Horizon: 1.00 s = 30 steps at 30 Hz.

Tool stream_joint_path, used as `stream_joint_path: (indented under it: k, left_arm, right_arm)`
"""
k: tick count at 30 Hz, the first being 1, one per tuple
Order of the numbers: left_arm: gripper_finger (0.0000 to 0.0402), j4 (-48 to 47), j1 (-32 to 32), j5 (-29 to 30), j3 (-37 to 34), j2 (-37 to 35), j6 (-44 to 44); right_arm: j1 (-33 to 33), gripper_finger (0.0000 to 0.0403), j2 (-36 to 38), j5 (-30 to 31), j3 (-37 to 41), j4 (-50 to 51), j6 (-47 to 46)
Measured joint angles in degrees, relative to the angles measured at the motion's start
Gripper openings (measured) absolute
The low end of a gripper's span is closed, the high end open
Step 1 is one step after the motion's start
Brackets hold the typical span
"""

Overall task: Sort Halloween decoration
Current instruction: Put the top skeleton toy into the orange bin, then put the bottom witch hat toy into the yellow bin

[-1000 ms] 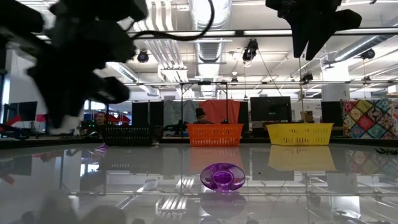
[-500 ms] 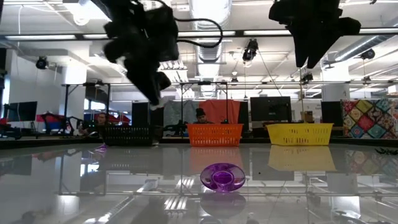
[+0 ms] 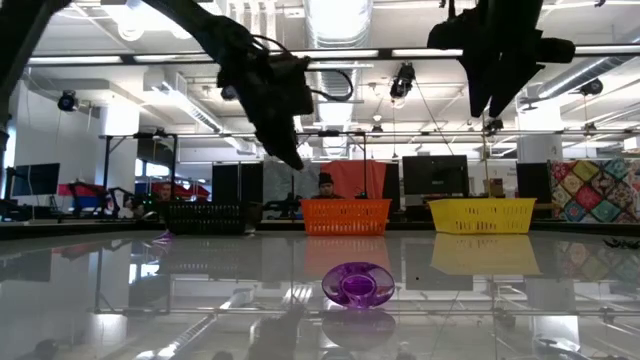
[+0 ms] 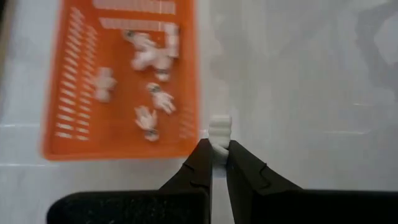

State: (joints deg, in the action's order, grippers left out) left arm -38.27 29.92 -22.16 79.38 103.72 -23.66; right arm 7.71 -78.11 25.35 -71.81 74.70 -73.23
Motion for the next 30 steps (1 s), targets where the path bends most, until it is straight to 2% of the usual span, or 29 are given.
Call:
stream_joint_path:
  k: [4,10,14,18,27,30]
  left_arm:
    - [0.0001,-2.53,2.23,-3.09,5.85,4.64,-1.08]
    - [0.0004,-6.83,3.92,-4.49,12.90,12.04,-3.57]
    - [0.0019,-9.14,4.54,-7.19,17.55,16.58,-4.37]
    - [0.0036,-12.00,4.95,-7.42,23.03,20.74,-4.38]
    - [0.0077,-26.65,5.27,-7.33,36.12,28.76,-8.54]
    - [0.0090,-28.81,5.39,-7.25,38.94,29.92,-9.00]
  right_arm:
    - [-1.83,0.0134,0.00,0.23,0.42,0.02,2.50]
    - [-4.57,0.0134,0.00,0.34,0.88,0.07,4.91]
    - [-5.63,0.0134,0.00,0.42,1.09,0.09,5.30]
    - [-5.89,0.0134,0.00,1.64,1.34,0.07,6.91]
    - [-6.26,0.0134,0.00,1.94,1.56,0.09,6.80]
    - [-6.26,0.0134,0.00,1.94,1.60,0.07,6.75]
